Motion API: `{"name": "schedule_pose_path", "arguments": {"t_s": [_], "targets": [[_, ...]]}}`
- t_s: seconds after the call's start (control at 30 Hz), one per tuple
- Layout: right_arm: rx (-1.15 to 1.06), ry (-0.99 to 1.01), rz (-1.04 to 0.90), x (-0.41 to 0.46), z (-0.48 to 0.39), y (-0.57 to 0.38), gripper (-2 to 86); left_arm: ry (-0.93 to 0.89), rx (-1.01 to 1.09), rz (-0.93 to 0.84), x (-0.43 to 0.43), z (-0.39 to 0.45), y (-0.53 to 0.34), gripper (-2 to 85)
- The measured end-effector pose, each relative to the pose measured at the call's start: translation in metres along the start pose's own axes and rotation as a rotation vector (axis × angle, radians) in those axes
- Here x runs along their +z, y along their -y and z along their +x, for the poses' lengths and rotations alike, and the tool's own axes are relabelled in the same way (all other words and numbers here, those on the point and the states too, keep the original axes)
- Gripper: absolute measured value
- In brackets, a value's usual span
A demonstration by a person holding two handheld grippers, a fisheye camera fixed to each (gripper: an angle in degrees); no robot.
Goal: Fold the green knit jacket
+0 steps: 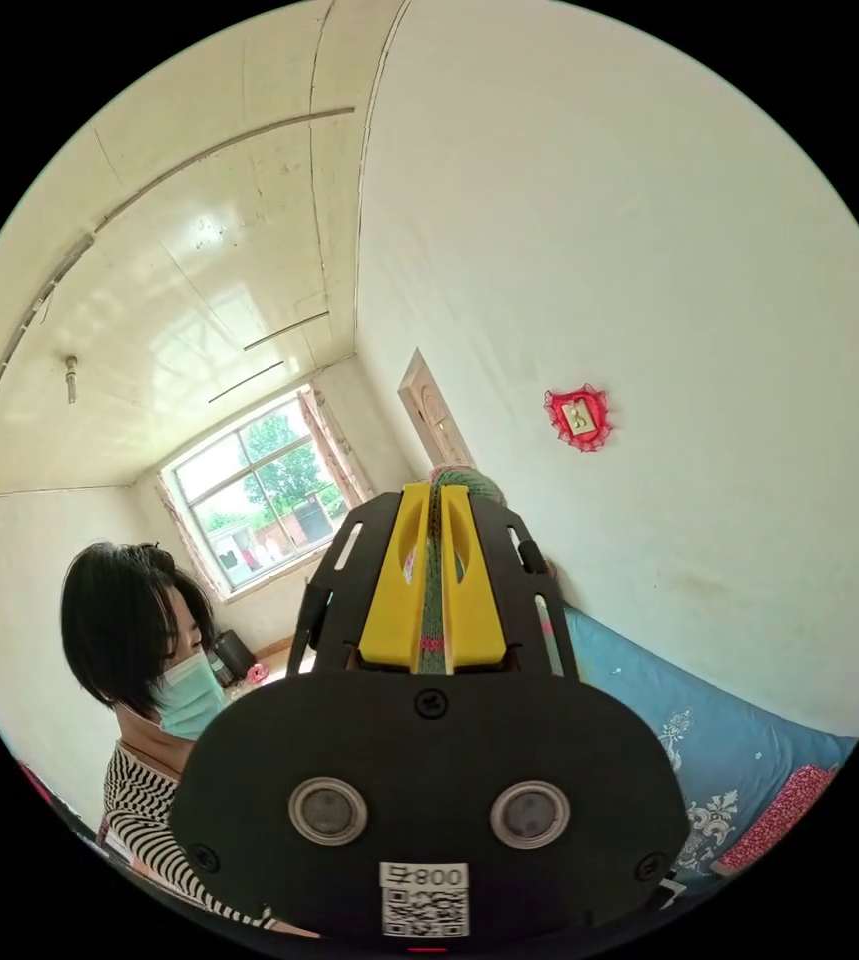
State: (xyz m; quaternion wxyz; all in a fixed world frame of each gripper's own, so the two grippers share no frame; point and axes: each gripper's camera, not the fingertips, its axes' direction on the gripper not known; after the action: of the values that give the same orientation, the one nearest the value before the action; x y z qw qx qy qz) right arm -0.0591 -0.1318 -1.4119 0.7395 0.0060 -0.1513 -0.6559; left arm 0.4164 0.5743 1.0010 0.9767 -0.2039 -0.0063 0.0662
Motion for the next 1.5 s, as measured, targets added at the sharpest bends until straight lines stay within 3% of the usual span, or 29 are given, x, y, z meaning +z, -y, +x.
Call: {"name": "schedule_pose_path", "arguments": {"t_s": [0.27,0.4,0.43,0.57,0.77,1.03,1.23,1.5], "targets": [[-0.053,0.114,-0.052,0.052,-0.060,0.042,1.2,0.236,-0.092,-0.095,0.002,0.107,-0.015,15.9],[-0.062,0.134,-0.083,0.080,-0.093,0.064,1.2,0.423,-0.089,-0.275,0.049,0.161,0.031,11.8],[-0.069,0.123,-0.094,0.088,-0.102,0.070,1.2,0.501,-0.081,-0.335,0.057,0.179,0.042,7.2],[-0.076,0.091,-0.127,0.109,-0.124,0.089,1.2,0.634,-0.126,-0.366,0.046,0.226,0.060,3.0],[-0.080,0.105,-0.114,0.135,-0.148,0.118,1.3,0.681,-0.204,-0.225,-0.047,0.306,0.054,2.8],[-0.092,0.140,-0.094,0.206,-0.183,0.149,1.3,0.775,-0.225,-0.052,-0.246,0.420,0.049,2.5],[-0.066,0.163,-0.114,0.278,-0.190,0.126,1.4,0.874,-0.261,-0.030,-0.393,0.495,0.020,2.5],[0.038,0.254,-0.221,0.408,-0.196,0.048,1.5,0.945,-0.404,-0.048,-0.523,0.566,-0.036,2.4]]}}
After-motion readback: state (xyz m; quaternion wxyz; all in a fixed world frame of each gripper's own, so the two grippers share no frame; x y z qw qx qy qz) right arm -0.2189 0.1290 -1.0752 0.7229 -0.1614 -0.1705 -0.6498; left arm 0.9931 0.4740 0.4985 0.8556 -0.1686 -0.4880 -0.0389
